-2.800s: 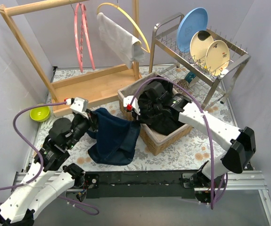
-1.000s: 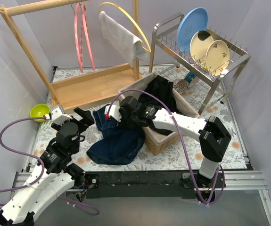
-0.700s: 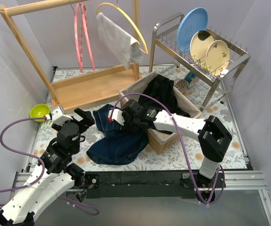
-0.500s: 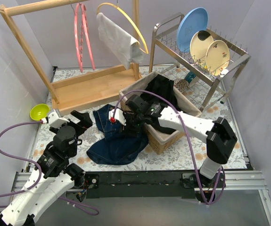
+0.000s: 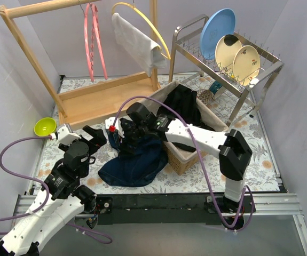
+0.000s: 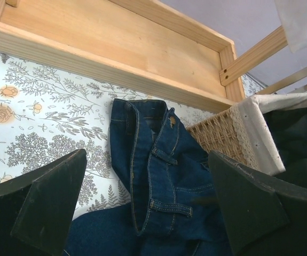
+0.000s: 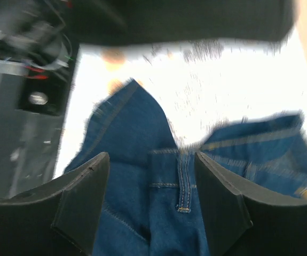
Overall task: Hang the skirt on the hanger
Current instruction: Move the skirt to the center of the board
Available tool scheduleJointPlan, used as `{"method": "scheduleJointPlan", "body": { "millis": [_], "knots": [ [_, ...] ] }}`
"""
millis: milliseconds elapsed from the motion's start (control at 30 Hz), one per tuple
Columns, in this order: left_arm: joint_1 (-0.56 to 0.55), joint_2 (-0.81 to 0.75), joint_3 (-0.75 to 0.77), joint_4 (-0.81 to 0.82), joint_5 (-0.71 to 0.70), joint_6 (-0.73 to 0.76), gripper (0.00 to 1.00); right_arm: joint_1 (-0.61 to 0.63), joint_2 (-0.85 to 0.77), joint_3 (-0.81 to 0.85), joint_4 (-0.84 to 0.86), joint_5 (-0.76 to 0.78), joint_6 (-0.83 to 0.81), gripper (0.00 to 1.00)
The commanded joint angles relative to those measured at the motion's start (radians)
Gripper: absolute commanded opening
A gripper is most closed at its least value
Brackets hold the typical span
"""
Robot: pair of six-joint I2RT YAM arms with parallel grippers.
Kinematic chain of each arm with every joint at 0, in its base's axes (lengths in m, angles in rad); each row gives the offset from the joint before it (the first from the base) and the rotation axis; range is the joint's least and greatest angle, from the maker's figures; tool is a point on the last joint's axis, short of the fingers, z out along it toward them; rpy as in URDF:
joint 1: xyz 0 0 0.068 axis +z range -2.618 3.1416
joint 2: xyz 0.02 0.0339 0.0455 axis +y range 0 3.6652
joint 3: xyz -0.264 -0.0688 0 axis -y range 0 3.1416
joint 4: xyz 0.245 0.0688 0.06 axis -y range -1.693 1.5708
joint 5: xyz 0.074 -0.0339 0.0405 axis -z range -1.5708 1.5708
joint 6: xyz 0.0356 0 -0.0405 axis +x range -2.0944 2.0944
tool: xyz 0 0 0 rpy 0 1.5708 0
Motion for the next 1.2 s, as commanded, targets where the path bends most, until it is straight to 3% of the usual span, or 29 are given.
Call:
{"method": "scheduleJointPlan", "body": {
  "millis": [0, 167, 333, 433, 467, 533, 667, 833, 1000, 1167],
  "knots": [
    [0.002, -0.019, 0.000, -0.024, -0.044, -0.019, 0.98, -0.003, 0.028, -0.088, 0.203, 0.202, 0.159, 0.72],
    [0.002, -0.049, -0.002, -0.031, -0.060, -0.028, 0.98, 0.005, 0.072, -0.124, 0.246, 0.368, 0.194, 0.71],
    [0.002, -0.045, -0.003, -0.030, -0.054, -0.028, 0.98, 0.007, 0.109, -0.127, 0.179, 0.364, 0.194, 0.61],
    [0.002, -0.034, -0.003, -0.025, -0.044, -0.027, 0.98, 0.007, 0.105, -0.116, 0.130, 0.330, 0.179, 0.38],
    [0.002, -0.032, -0.003, -0.024, -0.039, -0.024, 0.98, 0.005, 0.098, -0.105, 0.090, 0.301, 0.171, 0.21],
    [0.002, -0.029, -0.008, -0.015, -0.024, -0.022, 0.98, 0.003, 0.059, -0.098, 0.050, 0.276, 0.147, 0.03],
    [0.002, -0.006, -0.023, 0.018, 0.028, -0.021, 0.98, -0.006, -0.082, -0.127, 0.014, 0.167, 0.102, 0.01],
    [0.002, 0.056, -0.081, 0.105, 0.111, -0.067, 0.98, -0.073, -0.300, -0.177, -0.131, -0.056, -0.092, 0.01],
    [0.031, 0.124, -0.144, 0.226, 0.212, -0.139, 0.98, -0.144, -0.450, -0.317, -0.147, -0.081, -0.148, 0.01],
    [0.077, 0.101, -0.180, 0.222, 0.298, -0.211, 0.93, -0.184, -0.491, -0.410, -0.110, -0.089, -0.122, 0.01]
  ]
}}
